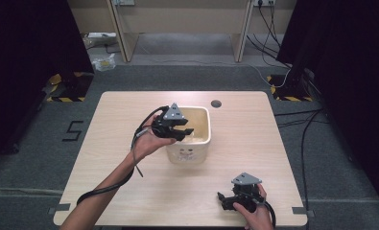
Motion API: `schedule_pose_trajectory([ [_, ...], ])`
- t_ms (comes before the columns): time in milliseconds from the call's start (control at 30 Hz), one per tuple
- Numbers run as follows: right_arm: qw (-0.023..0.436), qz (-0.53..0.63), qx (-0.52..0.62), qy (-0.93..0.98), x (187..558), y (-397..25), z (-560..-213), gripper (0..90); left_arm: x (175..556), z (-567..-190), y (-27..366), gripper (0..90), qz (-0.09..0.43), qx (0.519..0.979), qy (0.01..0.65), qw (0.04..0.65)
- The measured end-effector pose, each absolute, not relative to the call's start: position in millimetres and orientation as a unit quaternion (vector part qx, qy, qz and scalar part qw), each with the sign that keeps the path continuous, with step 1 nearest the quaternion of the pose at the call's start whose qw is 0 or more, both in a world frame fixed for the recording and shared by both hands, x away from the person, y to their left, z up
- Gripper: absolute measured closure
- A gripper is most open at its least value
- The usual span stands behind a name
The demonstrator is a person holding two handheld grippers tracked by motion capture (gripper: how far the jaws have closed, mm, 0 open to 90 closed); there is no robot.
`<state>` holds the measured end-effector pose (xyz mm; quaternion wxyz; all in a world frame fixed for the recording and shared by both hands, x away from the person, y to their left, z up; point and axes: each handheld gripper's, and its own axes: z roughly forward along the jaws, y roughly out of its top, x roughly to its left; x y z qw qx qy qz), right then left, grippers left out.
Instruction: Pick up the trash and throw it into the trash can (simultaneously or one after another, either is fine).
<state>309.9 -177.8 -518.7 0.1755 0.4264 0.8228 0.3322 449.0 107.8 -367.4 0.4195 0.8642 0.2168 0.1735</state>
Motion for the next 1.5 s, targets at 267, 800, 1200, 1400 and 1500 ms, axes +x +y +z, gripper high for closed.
schedule_pose_trajectory([
  [267, 0.176, 0.332, 0.426, 0.823, 310, -178, -519, 0.4, 447, -356, 124, 42.1, 0.173, 0.850, 0.240, 0.435],
  [800, 0.175, 0.332, 0.427, 0.823, 310, -178, -519, 0.3, 443, -344, 166, 25.4, 0.177, 0.822, 0.269, 0.470],
  [1200, 0.177, 0.331, 0.426, 0.823, 310, -178, -519, 0.3, 439, -341, 198, 22.8, 0.189, 0.807, 0.289, 0.480],
  [1400, 0.176, 0.331, 0.426, 0.823, 310, -178, -519, 0.3, 439, -346, 209, 22.9, 0.193, 0.804, 0.300, 0.476],
  [1500, 0.176, 0.332, 0.426, 0.823, 310, -178, -519, 0.3, 439, -351, 216, 22.9, 0.193, 0.803, 0.306, 0.474],
])
